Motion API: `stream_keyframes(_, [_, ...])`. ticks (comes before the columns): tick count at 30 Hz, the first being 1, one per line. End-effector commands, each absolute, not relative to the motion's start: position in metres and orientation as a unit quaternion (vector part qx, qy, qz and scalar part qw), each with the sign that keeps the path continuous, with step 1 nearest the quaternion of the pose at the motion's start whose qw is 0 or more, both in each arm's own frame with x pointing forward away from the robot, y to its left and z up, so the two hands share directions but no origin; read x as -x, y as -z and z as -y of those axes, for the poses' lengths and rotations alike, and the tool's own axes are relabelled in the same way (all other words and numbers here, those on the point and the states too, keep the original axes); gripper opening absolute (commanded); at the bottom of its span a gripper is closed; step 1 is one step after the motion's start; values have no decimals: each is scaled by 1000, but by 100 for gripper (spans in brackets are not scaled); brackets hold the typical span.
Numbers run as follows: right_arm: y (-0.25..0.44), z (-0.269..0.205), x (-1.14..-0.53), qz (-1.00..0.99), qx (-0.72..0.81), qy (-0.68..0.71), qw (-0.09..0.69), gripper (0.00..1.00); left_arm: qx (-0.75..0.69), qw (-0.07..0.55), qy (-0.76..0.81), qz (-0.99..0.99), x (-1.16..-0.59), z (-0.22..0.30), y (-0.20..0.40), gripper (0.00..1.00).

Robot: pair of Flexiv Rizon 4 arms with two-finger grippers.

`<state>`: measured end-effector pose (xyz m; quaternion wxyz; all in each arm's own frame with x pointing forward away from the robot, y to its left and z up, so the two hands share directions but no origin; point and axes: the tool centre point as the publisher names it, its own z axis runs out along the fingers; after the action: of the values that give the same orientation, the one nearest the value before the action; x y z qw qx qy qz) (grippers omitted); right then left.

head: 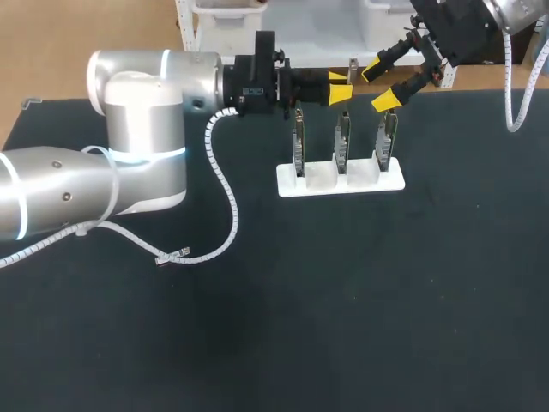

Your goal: Pick up the optical module with the left hand, and insert it into the network port with the right hand.

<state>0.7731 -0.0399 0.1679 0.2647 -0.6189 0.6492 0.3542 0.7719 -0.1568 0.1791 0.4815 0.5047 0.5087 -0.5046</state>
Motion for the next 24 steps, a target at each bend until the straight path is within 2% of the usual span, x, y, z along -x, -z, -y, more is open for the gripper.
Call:
stream_keyframes(1, [-168, 40, -772, -650, 619, -353, 266, 100, -507, 477, 506, -508, -776, 158, -179, 0])
stream_keyframes(24, [-168, 40, -772, -650, 619, -353, 266, 100, -508, 471, 506, -514, -775, 156, -177, 0])
